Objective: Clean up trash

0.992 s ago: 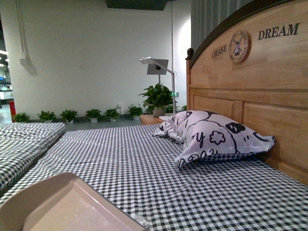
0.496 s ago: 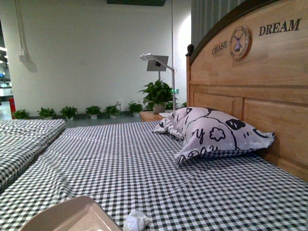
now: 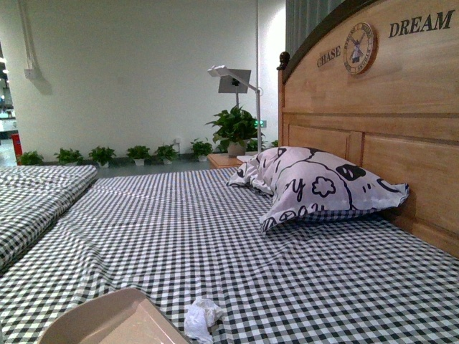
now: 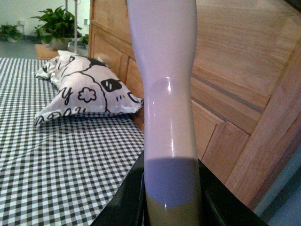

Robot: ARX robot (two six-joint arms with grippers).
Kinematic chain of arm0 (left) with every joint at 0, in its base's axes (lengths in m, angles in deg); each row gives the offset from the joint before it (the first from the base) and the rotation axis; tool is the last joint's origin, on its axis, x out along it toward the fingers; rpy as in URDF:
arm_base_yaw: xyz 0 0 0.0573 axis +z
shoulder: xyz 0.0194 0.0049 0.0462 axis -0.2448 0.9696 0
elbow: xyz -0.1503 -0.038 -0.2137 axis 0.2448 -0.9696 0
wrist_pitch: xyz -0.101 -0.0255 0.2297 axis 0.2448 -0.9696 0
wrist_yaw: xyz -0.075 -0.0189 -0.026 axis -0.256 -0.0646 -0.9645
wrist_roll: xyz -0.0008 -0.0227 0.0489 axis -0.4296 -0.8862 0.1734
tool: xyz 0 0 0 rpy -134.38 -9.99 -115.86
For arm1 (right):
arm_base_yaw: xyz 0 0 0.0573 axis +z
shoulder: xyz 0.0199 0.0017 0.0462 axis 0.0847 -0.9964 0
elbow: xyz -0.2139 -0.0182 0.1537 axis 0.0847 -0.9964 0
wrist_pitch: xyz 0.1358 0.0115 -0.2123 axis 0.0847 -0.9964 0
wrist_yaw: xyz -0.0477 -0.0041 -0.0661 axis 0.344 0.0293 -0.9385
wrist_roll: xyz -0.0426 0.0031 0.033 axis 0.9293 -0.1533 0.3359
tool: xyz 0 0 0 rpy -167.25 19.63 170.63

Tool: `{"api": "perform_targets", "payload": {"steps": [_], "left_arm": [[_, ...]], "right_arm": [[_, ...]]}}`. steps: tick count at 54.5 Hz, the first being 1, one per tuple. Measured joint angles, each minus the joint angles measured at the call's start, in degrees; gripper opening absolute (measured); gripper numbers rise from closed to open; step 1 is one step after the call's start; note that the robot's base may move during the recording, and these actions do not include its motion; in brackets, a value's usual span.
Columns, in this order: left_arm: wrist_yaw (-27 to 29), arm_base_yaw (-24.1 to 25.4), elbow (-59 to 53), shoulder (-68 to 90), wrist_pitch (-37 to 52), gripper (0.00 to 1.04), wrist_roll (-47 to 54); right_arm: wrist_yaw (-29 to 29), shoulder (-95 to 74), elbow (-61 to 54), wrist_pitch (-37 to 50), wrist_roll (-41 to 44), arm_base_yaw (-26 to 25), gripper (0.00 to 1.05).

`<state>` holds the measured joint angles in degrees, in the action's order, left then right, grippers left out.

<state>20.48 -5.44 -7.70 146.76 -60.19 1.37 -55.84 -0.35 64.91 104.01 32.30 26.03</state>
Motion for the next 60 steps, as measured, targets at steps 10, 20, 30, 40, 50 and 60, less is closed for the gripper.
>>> {"api": "perform_targets", "payload": {"steps": [10,20,30,40,50,60], "left_arm": [[0.24,-0.02,0.94,1.77,-2.49,0.27,0.50],[0.68,-0.02,2.32,3.21,-3.21,0.27,1.14],[1.16,-0.02,3.21,4.09,-3.96,0.27,1.53],[1.27,-0.02,3.37,4.13,-4.09,0.27,1.60],[1.27,-0.02,3.39,4.13,-4.15,0.27,1.62],[1.36,-0.02,3.41,4.13,-4.17,0.27,1.64]], "right_arm": [[0.00,0.00,0.00,0.00,0.00,0.00,0.20],[0.00,0.00,0.00,0.00,0.00,0.00,0.20],[0.00,0.00,0.00,0.00,0.00,0.00,0.20],[0.00,0.00,0.00,0.00,0.00,0.00,0.20],[0.00,0.00,0.00,0.00,0.00,0.00,0.20],[12.50,-7.34,8.87,-24.81,-10.97,-4.94,0.20]]}}
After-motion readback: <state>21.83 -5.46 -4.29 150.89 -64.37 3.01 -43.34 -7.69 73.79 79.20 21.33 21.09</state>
